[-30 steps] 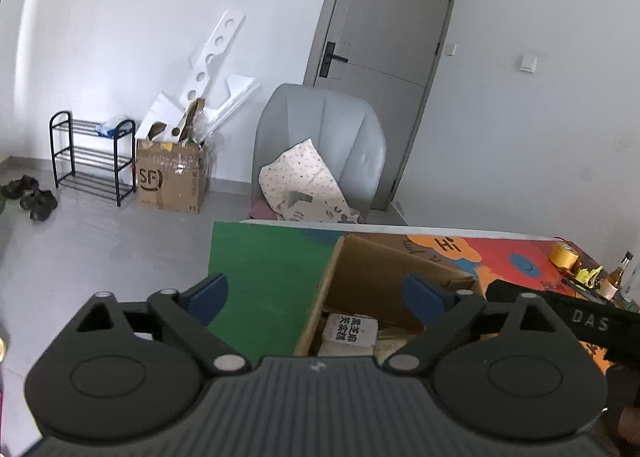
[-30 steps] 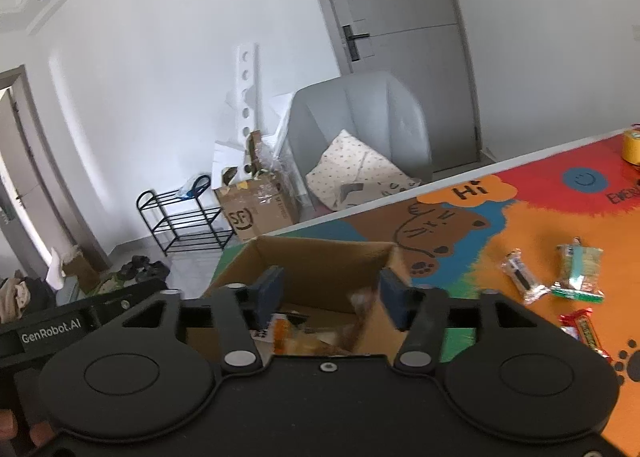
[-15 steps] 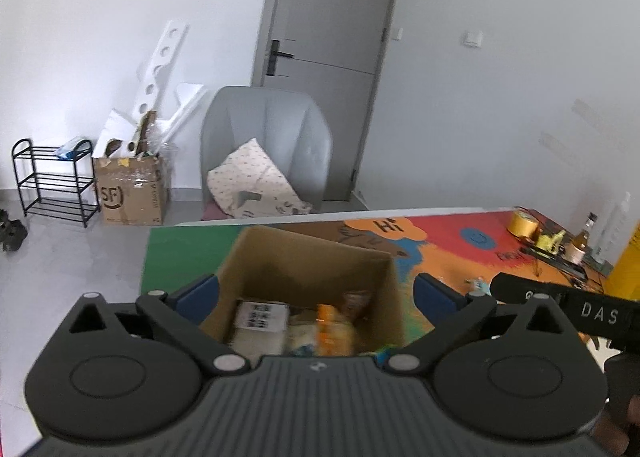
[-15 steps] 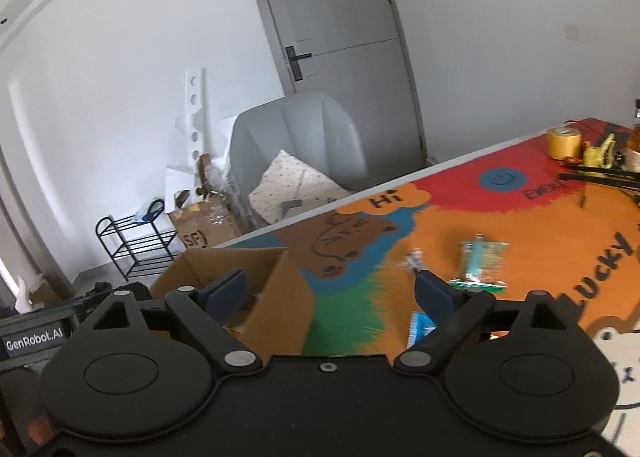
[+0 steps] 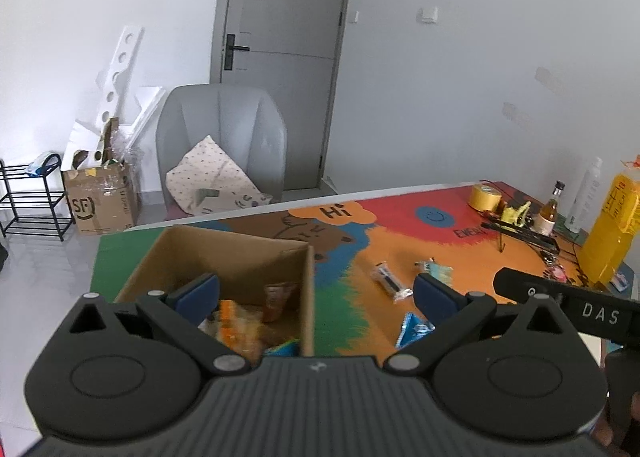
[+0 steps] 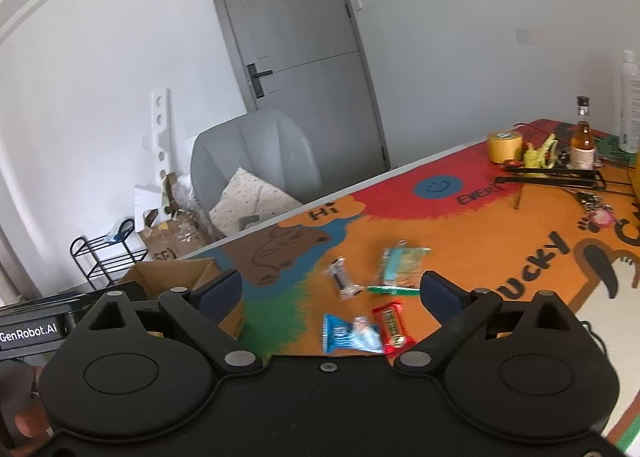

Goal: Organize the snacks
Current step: 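Withdraw both tools from the box toward the remaining snacks, then grasp the blue wrapped candy with the left tool while the right tool grasps the red chocolate bar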

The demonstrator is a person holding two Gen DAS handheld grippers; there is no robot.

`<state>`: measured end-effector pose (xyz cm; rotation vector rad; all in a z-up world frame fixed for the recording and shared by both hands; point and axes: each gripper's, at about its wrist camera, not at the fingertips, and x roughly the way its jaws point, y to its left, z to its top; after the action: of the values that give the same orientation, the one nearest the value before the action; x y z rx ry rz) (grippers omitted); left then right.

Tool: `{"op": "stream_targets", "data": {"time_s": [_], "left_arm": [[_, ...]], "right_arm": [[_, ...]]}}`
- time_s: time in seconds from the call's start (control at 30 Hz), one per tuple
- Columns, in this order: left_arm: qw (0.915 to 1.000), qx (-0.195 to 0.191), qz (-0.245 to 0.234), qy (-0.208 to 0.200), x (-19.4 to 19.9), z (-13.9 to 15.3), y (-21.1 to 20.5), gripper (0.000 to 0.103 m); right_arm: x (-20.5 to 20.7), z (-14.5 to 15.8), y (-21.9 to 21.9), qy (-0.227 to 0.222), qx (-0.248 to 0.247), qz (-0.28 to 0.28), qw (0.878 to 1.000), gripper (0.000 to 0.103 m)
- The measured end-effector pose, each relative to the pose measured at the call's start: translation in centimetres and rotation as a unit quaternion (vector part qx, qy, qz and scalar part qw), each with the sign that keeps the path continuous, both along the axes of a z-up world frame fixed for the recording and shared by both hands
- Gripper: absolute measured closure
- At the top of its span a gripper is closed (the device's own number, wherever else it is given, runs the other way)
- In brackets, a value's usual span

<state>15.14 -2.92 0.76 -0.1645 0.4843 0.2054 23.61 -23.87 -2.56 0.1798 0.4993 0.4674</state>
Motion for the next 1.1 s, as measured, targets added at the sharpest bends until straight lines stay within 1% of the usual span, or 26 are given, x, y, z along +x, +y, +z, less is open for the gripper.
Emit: {"op": "stream_targets", "data": {"time_s": [0.33,0.53,0.67,0.83,0.97,1.1], "left_arm": [[0.9996,0.005,-0.026,0.005,2.1,0.0,-3.0,0.000],[0.9990,0.005,-0.043,0.014,3.8,-0.6,-4.5,0.000],[0.9986,-0.003,-0.048,0.021,5.2,-1.4,-5.2,0.000],[0.9980,-0.007,-0.051,0.037,7.0,-2.7,-6.0,0.001],[0.9972,-0.006,-0.055,0.051,8.3,-3.7,-6.6,0.002],[0.9966,-0.002,-0.054,0.062,9.4,-4.8,-7.1,0.003]], "right_arm": [[1.5,-1.6,-3.8,0.017,0.030,-0.031,0.999,0.004],[2.6,-2.6,-5.6,0.028,0.050,-0.040,0.998,0.004],[3.3,-3.5,-6.5,0.035,0.055,-0.042,0.997,0.004],[4.2,-4.5,-7.2,0.050,0.063,-0.040,0.996,0.008],[4.9,-5.4,-7.5,0.060,0.068,-0.038,0.995,0.014],[5.5,-6.2,-7.6,0.067,0.069,-0.038,0.995,0.015]]}}
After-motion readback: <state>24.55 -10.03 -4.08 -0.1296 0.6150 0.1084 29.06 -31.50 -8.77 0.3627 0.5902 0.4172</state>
